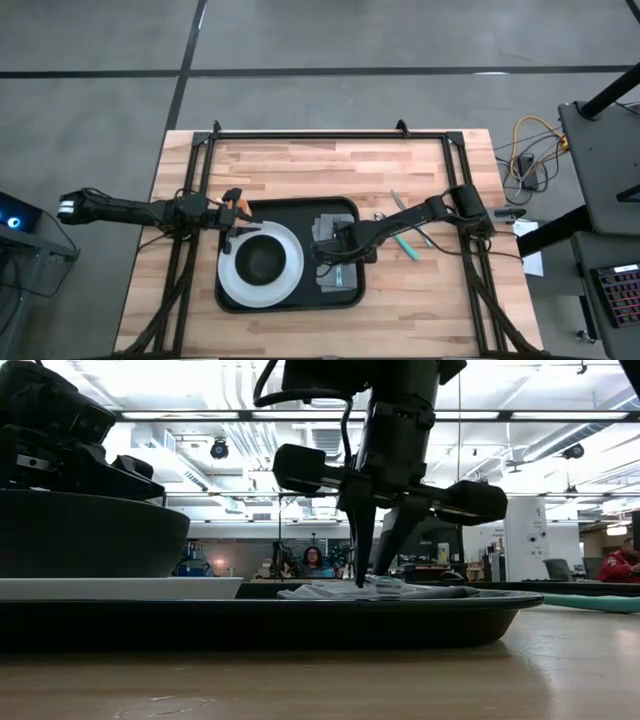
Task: Set up tray
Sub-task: Put the white fork on the gray napkin, then put the green spoon on the gray napkin to the left of the white fork
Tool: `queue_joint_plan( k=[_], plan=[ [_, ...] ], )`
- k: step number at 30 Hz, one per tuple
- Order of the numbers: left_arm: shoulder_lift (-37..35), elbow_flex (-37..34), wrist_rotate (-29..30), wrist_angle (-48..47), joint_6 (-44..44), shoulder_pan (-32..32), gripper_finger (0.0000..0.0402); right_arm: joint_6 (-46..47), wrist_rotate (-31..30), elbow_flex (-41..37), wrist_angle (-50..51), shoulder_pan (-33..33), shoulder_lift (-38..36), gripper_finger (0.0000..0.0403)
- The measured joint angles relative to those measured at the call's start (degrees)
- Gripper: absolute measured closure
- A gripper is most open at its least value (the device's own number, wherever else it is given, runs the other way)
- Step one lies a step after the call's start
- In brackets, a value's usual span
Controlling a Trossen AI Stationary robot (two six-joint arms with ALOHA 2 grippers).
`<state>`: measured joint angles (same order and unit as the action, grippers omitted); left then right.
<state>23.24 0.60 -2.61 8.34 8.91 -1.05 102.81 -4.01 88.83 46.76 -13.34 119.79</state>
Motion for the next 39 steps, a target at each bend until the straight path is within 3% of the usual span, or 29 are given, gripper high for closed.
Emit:
queue_joint_plan(
  k=[26, 33, 39],
  plan=[
    [0.00, 0.04, -0.01, 0.00, 0.00, -0.01, 0.0340, -3.51, 2.40, -0.39, -2.45, 0.00, -0.04, 0.0312],
    [0.00, 0.00, 0.00, 0.00, 0.00, 0.00, 0.0340, -5.97, 2.43, 0.28, -0.90, 0.11, -0.29, 0.0313],
    [0.00, 0.02, -0.01, 0.00, 0.00, -0.02, 0.0340, -7.05, 2.60, 2.47, 6.53, 0.13, -0.84, 0.0321]
  ],
)
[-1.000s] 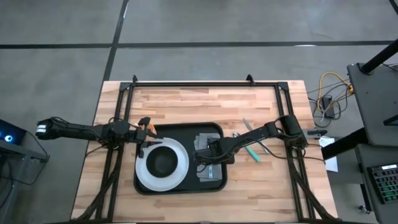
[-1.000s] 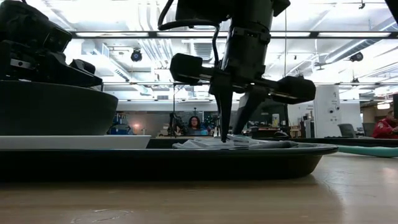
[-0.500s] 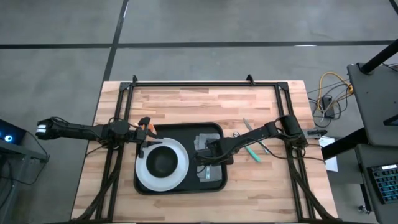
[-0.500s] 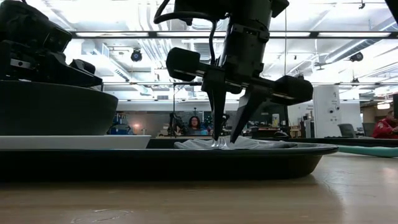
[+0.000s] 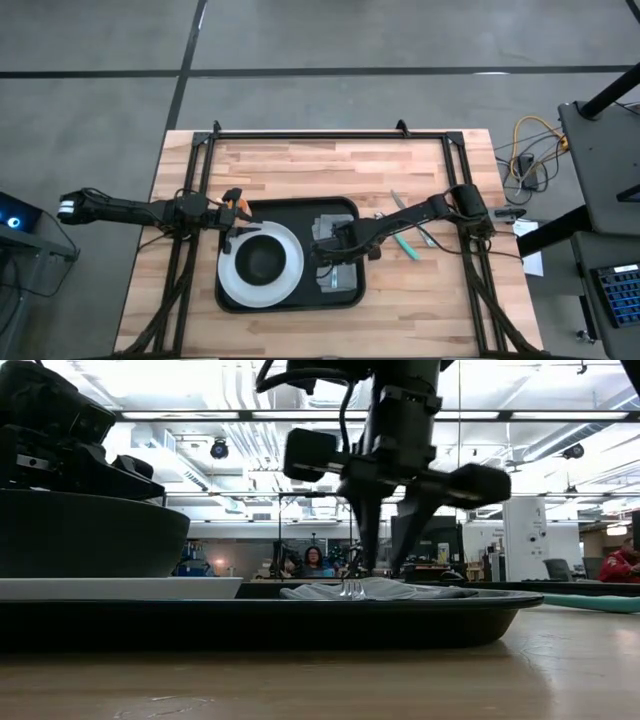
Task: Set up tray
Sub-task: Put the green spoon on the gray napkin to the left of the white fork
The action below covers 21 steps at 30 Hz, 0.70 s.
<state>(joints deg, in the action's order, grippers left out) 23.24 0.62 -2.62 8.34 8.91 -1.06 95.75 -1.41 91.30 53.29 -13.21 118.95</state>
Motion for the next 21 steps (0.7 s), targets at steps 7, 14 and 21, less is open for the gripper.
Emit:
queue_joint_plan(
  k=[7, 14, 21],
  plan=[
    [0.00, -0.02, 0.01, 0.00, 0.00, 0.00, 0.0340, -6.64, -0.04, -0.90, 7.11, 0.60, -4.66, 0.0309],
    [-0.02, 0.02, 0.00, 0.00, 0.00, 0.00, 0.0340, -12.60, -0.11, -7.87, 6.47, 1.02, -12.47, 0.0279],
    [-0.02, -0.02, 0.01, 0.00, 0.00, 0.02, 0.0340, -17.29, -0.26, -19.34, 6.07, 1.29, -20.40, 0.0255]
  ],
)
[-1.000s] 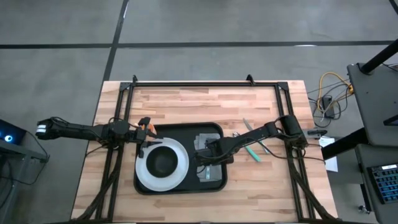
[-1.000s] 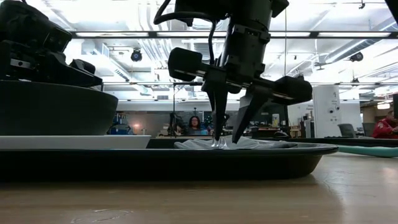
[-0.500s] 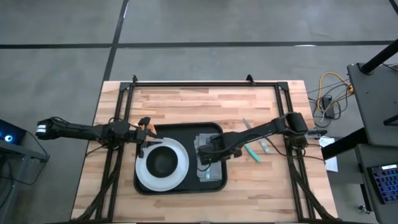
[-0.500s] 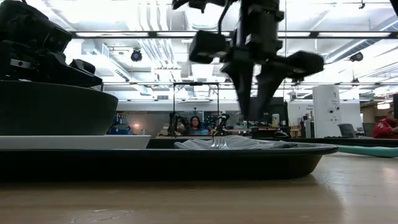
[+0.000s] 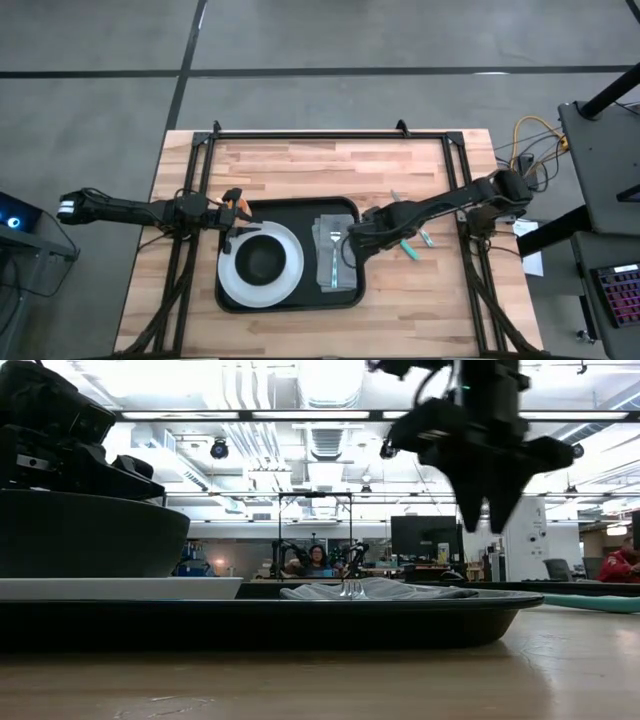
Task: Set up tray
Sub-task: Put the green spoon on the gray napkin to the left of the white fork
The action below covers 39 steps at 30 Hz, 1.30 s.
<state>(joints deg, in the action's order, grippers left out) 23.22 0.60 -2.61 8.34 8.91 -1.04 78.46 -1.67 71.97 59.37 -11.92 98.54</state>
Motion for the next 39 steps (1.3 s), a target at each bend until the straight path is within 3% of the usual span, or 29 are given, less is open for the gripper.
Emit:
queue_joint_plan(
  k=[19, 27, 39],
  plan=[
    [0.00, 0.00, -0.02, 0.00, 0.00, 0.00, 0.0340, -14.19, -1.27, -22.98, -9.82, 4.10, -14.09, 0.0247],
    [0.00, 0.02, -0.01, 0.00, 0.00, 0.01, 0.0340, -20.80, -0.83, -25.77, -10.88, 7.99, -16.55, 0.0250],
    [0.00, 0.02, 0.00, 0.00, 0.00, 0.00, 0.0340, -24.99, 0.75, -25.89, -15.24, 8.20, -12.49, 0.0264]
  ],
)
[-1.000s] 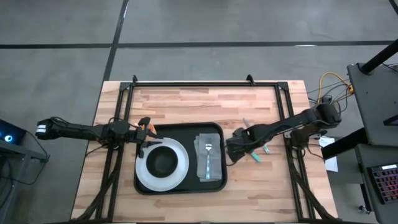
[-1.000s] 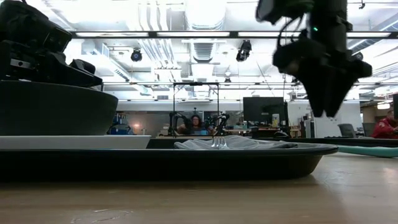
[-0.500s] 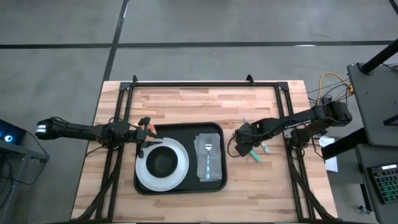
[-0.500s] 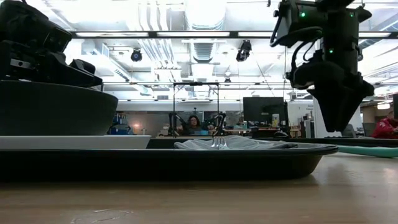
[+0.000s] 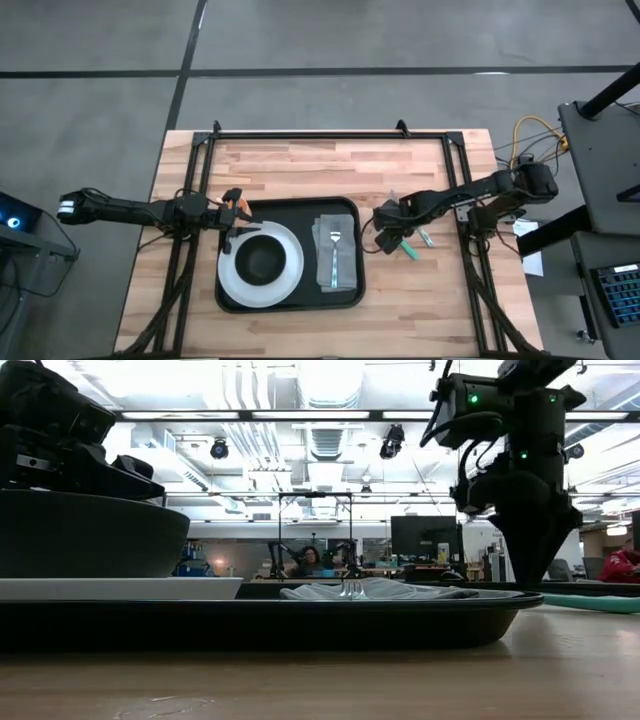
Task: Set up tray
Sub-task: Put the green spoon on the gray napkin to the left of the white fork
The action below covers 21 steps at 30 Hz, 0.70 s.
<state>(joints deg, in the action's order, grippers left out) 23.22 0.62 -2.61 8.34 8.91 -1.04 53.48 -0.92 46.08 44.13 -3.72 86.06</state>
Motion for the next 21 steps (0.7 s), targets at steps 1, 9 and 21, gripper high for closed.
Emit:
queue_joint_plan(
  k=[1, 9, 21],
  plan=[
    [0.00, 0.00, 0.00, 0.00, 0.00, -0.01, 0.0340, -0.07, 0.04, -0.03, 0.03, -0.02, 0.65, 0.0264],
    [0.00, -0.02, 0.00, -0.02, 0.00, -0.02, 0.0340, -1.43, 1.22, -0.12, -1.78, 0.00, 6.95, 0.0260],
    [0.00, 0.00, 0.00, 0.00, 0.00, -0.02, 0.0340, -3.15, 1.44, -0.01, -2.28, 0.04, 7.14, 0.0301]
  ],
)
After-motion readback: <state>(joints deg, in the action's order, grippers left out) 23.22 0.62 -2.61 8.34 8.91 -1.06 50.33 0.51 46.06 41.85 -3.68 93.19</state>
